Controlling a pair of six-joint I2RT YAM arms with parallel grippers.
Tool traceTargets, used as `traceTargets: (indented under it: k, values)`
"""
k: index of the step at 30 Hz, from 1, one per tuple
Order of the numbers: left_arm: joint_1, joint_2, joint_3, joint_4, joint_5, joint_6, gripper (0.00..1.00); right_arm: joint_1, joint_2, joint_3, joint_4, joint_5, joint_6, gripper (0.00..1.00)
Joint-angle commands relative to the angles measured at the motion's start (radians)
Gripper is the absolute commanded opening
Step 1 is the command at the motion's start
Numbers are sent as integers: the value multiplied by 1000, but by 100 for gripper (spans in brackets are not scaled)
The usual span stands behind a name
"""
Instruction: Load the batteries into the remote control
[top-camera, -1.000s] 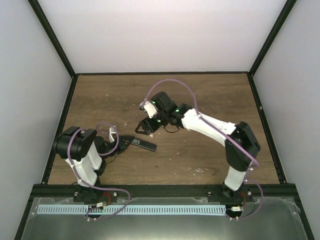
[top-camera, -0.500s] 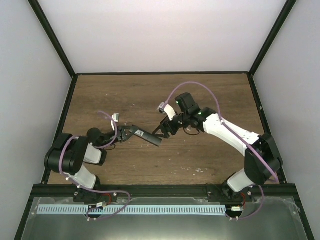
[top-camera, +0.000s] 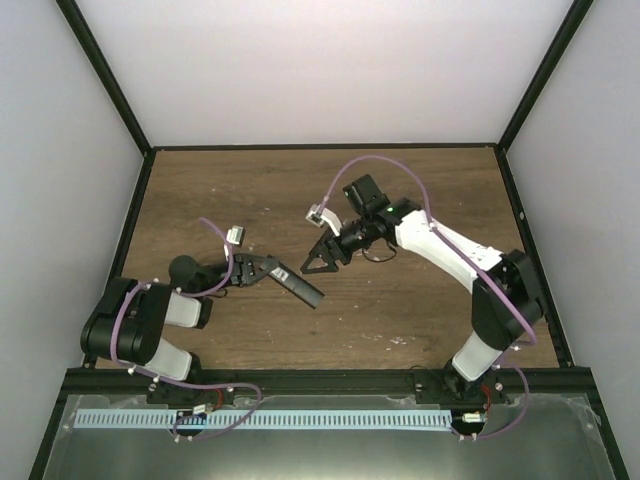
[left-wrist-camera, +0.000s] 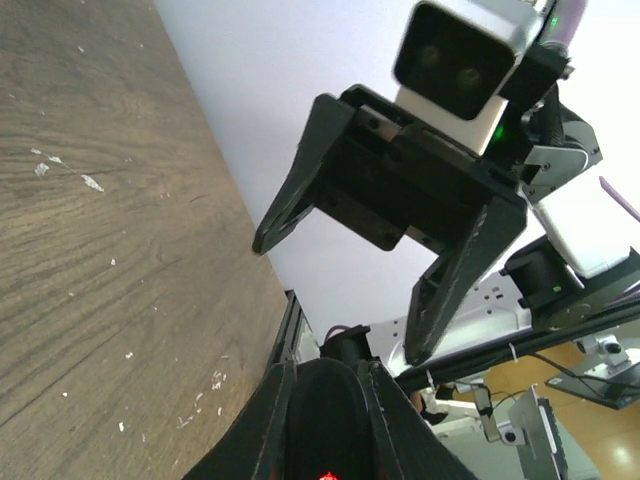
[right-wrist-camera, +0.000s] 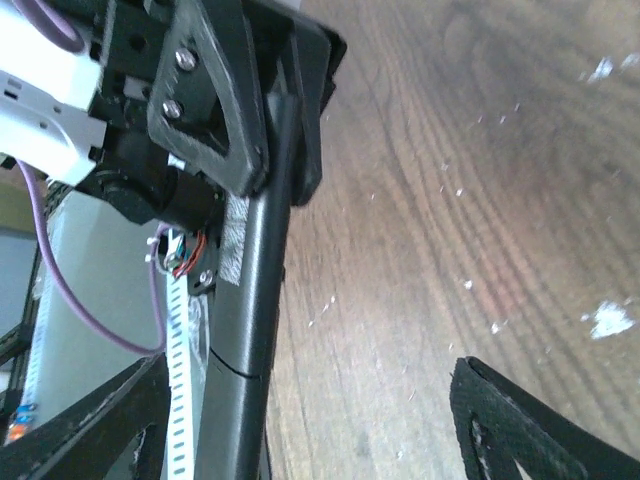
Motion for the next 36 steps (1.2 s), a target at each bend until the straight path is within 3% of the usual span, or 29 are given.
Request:
traceTargets:
  k: [1, 13, 21, 28, 36]
  values:
    - [-6, -15, 21, 72, 33, -5, 0, 19, 35, 46, -130, -44, -43, 69]
    - [-7, -66, 40, -75, 29, 87, 0, 114, 94, 61, -135, -80, -22, 59]
    - [-7, -175, 59, -352, 34, 242, 0, 129, 105, 70, -142, -93, -25, 33]
    - [-7, -266, 94, -617, 28, 399, 0, 132, 109, 77, -151, -93, -34, 22]
    - [-7, -274, 98, -649, 28, 415, 0, 137, 115, 85, -142, -104, -34, 8]
